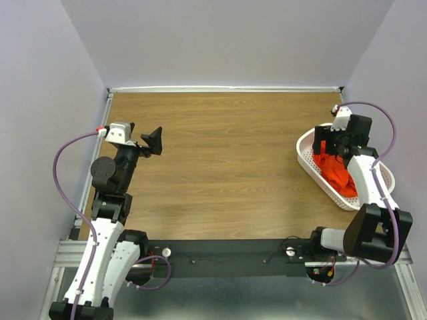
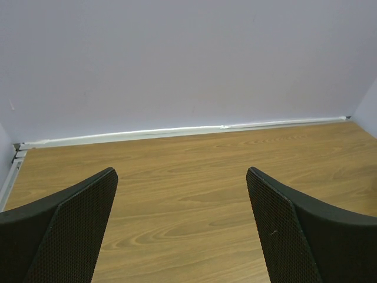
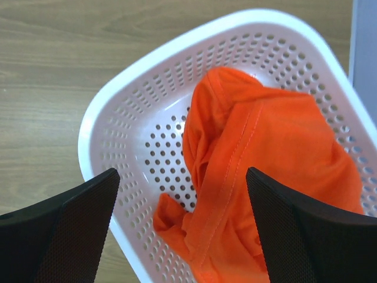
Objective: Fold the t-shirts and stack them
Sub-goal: Grab the tshirt from the pile, then move the tshirt to the center of the board
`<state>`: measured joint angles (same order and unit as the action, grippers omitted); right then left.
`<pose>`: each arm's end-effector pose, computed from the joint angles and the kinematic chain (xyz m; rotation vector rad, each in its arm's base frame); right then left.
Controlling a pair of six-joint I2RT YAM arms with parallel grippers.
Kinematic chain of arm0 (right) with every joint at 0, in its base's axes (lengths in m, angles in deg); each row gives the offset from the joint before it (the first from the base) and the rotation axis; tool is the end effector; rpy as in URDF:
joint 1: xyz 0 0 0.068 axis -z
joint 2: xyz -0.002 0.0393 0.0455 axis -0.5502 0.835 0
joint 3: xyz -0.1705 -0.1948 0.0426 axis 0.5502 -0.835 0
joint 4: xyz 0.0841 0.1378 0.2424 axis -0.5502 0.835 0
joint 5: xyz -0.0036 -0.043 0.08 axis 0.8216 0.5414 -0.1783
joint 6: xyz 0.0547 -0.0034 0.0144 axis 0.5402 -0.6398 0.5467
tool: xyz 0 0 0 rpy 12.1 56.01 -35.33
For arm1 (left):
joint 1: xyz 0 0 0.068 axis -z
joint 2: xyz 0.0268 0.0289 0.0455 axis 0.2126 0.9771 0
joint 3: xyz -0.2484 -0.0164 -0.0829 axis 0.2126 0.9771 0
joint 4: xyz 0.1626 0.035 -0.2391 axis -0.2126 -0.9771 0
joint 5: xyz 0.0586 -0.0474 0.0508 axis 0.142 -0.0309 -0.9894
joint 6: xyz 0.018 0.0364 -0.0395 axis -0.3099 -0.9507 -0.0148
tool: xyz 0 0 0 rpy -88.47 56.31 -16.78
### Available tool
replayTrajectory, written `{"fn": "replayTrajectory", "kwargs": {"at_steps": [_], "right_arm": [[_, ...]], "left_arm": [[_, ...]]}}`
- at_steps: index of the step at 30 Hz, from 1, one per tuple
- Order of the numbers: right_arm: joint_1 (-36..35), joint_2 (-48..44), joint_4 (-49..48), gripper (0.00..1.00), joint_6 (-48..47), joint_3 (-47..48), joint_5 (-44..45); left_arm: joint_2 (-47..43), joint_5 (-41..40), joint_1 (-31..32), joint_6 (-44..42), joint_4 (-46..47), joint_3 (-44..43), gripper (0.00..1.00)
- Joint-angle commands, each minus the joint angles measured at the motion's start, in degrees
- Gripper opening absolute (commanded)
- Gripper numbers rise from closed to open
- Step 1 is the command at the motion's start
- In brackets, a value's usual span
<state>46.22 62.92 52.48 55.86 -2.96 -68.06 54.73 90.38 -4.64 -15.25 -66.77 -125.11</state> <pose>0.3072 -0.0618 0.2504 -0.1294 2.2246 -0.0226 0.1989 -0.0309 0.3468 0.0621 1.3696 -0.3339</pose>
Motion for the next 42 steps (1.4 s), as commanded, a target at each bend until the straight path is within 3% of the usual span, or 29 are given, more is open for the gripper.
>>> {"fn": "replayTrajectory", "kwargs": {"at_steps": [1, 7, 13, 15, 16, 17, 19, 20, 21, 26, 27, 31, 35, 38, 42], "right_arm": [[0.5, 0.9, 5.2, 0.92, 0.9, 2.4, 4.8], [0.5, 4.9, 6.7, 0.81, 1.2, 1.6, 10.1], [0.5, 10.9, 5.3, 0.77, -0.1, 2.0, 17.5], [0.5, 13.1, 4.7, 0.69, -0.5, 2.6, 18.5], [0.5, 13.5, 4.3, 0.64, -0.8, 3.2, 19.5], [0.5, 13.5, 4.3, 0.47, -1.0, 3.4, 19.8], [0.5, 12.2, 4.3, 0.27, -1.3, 4.1, 19.3], [0.5, 11.4, 4.3, 0.08, -1.4, 4.4, 18.5], [0.5, 10.1, 4.4, 0.03, -1.4, 4.7, 17.7], [0.1, 1.7, 12.2, 0.01, 0.3, 14.0, 7.0], [-0.4, 0.4, 15.4, 0.01, 0.7, 19.6, 2.9], [-2.0, 0.8, 22.1, 0.01, 3.9, 35.7, -9.1], [-4.7, 7.1, 25.9, 0.01, 9.0, 54.6, -24.3], [-7.0, 12.3, 25.3, 0.00, 15.1, 69.8, -34.0], [-7.1, 13.3, 9.6, 0.01, 26.8, 76.0, -43.8]], "left_arm": [[-1.2, 1.5, 0.3, 0.0, 1.3, -1.5, 0.98], [-1.2, 2.8, 0.3, 0.4, 1.4, -1.7, 0.98], [-1.0, 2.9, 0.3, 0.5, 1.5, -1.6, 0.98], [-1.0, 2.7, 0.3, 0.4, 1.5, -1.6, 0.98], [-0.8, 2.7, 0.3, 0.4, 1.5, -1.7, 0.98], [-0.8, 2.6, 0.3, 0.4, 1.4, -1.6, 0.98], [-0.8, 2.5, 0.3, 0.3, 1.4, -1.6, 0.98], [-0.7, 2.4, 0.3, 0.3, 1.5, -1.6, 0.99], [-0.7, 2.4, 0.3, 0.3, 1.4, -1.5, 0.99], [-0.5, 2.5, 0.3, 0.3, 1.5, -1.5, 0.98], [-0.5, 2.6, 0.3, 0.2, 1.5, -1.5, 0.98], [-0.5, 2.5, 0.3, 0.2, 1.5, -1.4, 0.98], [-0.4, 3.2, 0.3, 0.0, 1.6, -1.5, 0.98], [-0.8, 3.4, 0.3, -0.1, 2.0, -1.3, 0.98], [-0.8, 3.1, 0.3, -0.7, 2.1, -1.2, 0.98]]}}
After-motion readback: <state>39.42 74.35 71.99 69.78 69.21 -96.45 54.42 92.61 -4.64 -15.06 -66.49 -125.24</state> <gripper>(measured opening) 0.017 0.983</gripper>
